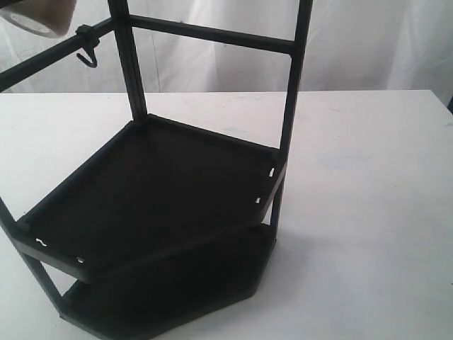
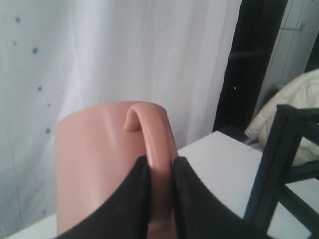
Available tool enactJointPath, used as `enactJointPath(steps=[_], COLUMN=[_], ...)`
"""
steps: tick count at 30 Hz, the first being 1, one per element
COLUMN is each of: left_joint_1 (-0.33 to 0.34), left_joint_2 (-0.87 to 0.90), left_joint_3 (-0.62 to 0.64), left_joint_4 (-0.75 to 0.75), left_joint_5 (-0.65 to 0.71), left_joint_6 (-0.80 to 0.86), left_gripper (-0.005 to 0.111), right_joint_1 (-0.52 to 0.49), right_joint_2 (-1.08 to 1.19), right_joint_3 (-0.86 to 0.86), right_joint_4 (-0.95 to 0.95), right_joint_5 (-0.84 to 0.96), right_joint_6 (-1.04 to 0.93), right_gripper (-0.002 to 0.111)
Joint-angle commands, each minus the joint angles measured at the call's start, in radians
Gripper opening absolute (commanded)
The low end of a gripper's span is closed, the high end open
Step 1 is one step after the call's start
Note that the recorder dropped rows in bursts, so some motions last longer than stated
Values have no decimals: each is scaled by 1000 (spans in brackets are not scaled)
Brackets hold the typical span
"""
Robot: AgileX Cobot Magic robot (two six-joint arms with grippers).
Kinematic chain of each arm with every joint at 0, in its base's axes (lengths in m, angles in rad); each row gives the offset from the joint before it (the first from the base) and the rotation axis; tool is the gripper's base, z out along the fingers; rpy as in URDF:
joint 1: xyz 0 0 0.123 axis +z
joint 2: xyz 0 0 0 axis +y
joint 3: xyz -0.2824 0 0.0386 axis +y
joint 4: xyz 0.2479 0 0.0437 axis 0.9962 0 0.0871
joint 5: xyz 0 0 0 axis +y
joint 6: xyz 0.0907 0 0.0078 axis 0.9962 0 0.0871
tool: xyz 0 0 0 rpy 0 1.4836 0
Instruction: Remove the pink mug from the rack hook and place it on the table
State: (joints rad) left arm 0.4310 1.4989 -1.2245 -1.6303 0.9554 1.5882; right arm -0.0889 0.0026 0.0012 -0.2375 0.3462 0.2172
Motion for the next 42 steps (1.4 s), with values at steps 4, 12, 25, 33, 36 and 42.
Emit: enactJointPath(steps=[4, 12, 25, 33, 36, 42], left_joint_1=[-65, -142, -138, -153, -161, -231], left_joint_2=[205, 409, 295, 182, 145, 79], left_joint_3=[13, -187, -275, -273, -251, -154], left_joint_4=[-114, -114, -35, 14, 34, 54], left_joint_5=[-23, 49, -519, -508, -503, -590], left_joint_6=[337, 234, -190, -304, -360, -322], left_gripper=[0, 0, 0, 0, 0, 0], right_joint_1=[1, 1, 1, 1, 1, 1], right_joint_2=[-3, -3, -3, -3, -3, -3], right_joint_3=[-1, -1, -1, -1, -1, -1], right_joint_4=[1, 1, 1, 1, 1, 1], right_joint_5=[-2, -2, -2, -2, -2, -2], right_joint_6=[1, 1, 1, 1, 1, 1], right_gripper=[0, 0, 0, 0, 0, 0])
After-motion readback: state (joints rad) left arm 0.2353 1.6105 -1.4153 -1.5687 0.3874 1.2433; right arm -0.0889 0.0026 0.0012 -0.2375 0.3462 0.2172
